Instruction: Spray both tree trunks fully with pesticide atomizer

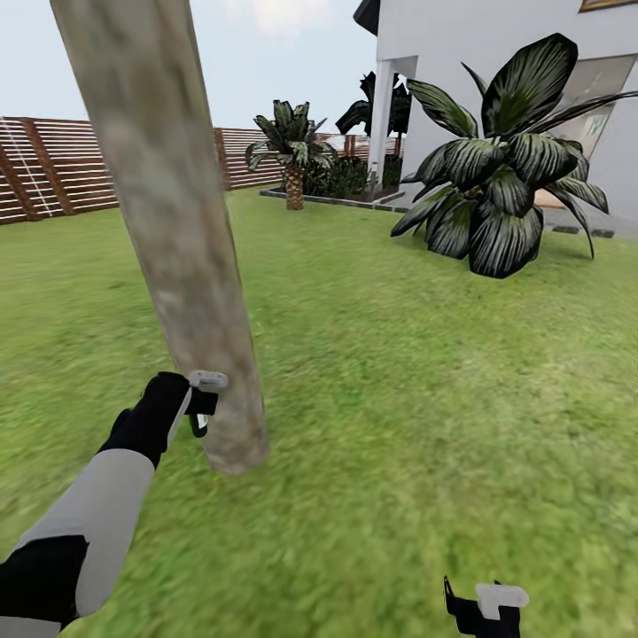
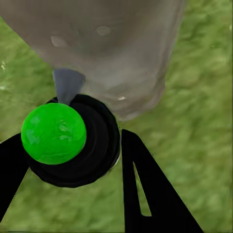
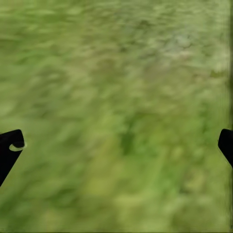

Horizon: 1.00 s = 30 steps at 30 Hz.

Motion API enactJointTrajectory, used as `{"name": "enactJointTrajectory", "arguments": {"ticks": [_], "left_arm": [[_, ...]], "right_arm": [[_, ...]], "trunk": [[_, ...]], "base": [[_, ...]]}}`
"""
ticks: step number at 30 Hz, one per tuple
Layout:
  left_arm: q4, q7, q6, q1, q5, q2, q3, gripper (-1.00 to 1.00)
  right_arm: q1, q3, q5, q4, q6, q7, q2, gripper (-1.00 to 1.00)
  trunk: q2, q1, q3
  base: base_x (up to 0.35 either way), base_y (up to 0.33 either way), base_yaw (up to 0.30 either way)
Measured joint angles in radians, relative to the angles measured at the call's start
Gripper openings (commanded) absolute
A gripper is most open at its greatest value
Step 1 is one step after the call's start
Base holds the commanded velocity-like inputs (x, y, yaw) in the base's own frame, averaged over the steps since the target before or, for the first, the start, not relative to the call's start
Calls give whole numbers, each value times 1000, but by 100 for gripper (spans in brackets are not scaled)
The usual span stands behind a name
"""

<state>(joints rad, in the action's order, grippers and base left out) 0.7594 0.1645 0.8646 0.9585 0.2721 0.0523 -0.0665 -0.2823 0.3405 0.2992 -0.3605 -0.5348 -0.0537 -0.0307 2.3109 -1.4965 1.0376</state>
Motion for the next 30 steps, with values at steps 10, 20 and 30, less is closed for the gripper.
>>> {"name": "enactJointTrajectory", "arguments": {"ticks": [10,20,30], "left_arm": [[-2,-1,4,-31,-28,71,-4,-100],[-4,1,-1,-78,-1,99,-104,-100],[-5,0,-21,-86,-7,23,-69,-100]], "right_arm": [[0,0,0,0,0,0,0,100],[0,-1,0,0,0,0,0,100],[0,0,0,0,0,0,0,100]], "trunk": [[0,0,0],[0,0,0],[0,0,0]], "base": [[8,-272,47],[-18,-273,248],[227,-149,11]]}}
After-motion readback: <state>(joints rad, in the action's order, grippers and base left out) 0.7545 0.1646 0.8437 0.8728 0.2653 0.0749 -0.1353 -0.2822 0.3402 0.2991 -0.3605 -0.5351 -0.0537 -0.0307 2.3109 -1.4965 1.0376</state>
